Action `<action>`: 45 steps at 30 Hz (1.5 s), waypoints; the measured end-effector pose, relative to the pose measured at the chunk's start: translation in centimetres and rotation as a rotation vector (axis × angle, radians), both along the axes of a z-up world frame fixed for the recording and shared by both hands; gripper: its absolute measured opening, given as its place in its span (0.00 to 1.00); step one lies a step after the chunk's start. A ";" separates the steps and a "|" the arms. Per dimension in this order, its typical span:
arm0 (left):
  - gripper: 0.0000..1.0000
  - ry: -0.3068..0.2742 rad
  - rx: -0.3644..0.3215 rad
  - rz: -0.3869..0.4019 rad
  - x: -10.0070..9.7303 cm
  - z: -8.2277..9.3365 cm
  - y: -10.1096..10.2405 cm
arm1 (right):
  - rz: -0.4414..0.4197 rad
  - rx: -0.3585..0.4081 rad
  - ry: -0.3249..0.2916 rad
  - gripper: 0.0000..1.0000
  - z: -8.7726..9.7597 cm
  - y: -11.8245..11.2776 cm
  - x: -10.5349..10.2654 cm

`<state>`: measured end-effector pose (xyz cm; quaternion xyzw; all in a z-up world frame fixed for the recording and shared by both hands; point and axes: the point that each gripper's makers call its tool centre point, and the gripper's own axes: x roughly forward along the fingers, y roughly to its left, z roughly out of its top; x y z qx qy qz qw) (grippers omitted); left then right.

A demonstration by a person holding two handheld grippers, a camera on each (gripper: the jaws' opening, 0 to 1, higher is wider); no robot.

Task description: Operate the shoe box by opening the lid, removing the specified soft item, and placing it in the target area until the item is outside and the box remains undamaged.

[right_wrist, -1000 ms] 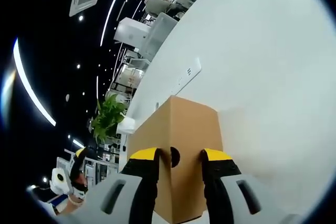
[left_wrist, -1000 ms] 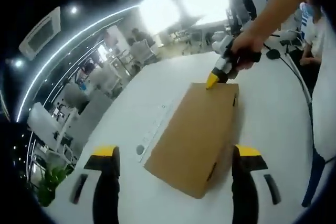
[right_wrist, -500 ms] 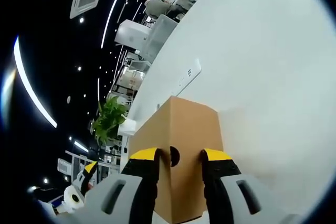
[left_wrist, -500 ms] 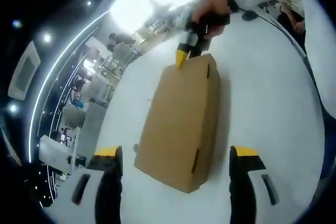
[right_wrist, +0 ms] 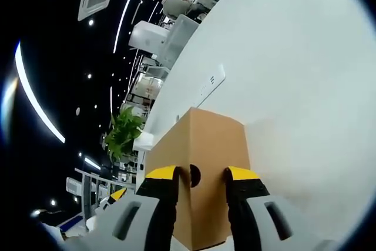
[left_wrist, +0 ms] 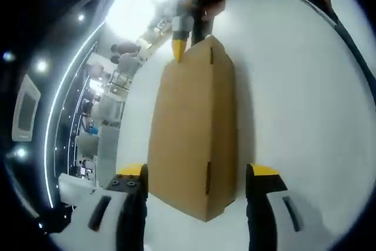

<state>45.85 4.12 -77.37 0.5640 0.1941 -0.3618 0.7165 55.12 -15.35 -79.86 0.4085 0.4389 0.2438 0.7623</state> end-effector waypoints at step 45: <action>0.47 -0.221 0.070 0.078 2.1 -3.6 -0.5 | -0.009 0.013 0.018 0.30 -0.4 -0.2 0.5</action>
